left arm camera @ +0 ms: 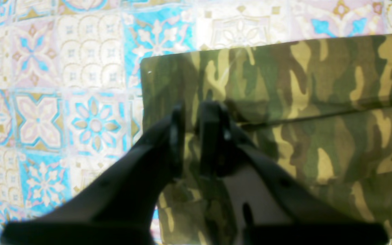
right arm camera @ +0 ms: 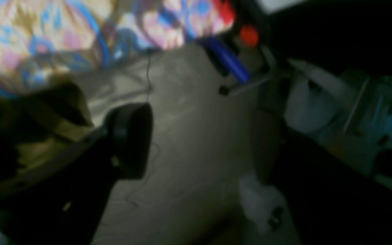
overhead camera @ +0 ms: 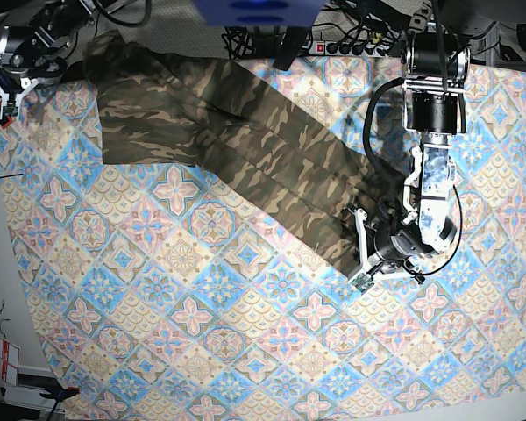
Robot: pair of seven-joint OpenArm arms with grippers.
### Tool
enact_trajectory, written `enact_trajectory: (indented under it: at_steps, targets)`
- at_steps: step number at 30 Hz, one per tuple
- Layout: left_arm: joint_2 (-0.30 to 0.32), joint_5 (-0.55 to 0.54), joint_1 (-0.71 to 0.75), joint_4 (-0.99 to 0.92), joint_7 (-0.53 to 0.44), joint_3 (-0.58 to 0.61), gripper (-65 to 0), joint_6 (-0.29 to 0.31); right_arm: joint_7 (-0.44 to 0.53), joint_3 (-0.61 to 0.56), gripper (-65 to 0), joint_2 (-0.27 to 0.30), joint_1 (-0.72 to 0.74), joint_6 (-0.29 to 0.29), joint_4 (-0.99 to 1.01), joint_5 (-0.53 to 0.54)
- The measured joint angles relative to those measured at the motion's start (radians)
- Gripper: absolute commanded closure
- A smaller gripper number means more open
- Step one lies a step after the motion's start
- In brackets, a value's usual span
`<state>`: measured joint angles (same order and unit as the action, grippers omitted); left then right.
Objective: Fold the T-shirt properly
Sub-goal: 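Release the right gripper and move it along the strip's other end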
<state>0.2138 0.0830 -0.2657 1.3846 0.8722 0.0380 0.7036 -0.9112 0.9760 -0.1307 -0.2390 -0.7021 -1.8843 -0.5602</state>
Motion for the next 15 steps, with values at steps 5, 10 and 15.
enact_trajectory:
  at_steps: [5, 10, 15]
  targets:
    - [-0.001, -0.001, -0.003, -0.024, -0.001, 0.004, -8.1, 0.0, 0.01, -0.126, -43.1, -0.005, -0.069, -0.002, 0.001, 0.119]
    - [0.0, 0.007, 0.0, -0.089, -0.047, 0.004, -8.1, 0.0, 0.005, -0.191, -43.1, -0.008, -0.085, -0.001, 0.019, 0.127]
    - [-0.002, 0.003, 0.0, -0.091, -0.071, 0.005, -8.1, 0.0, 0.008, -0.214, -43.1, -0.019, -0.078, -0.002, 0.089, 0.132]
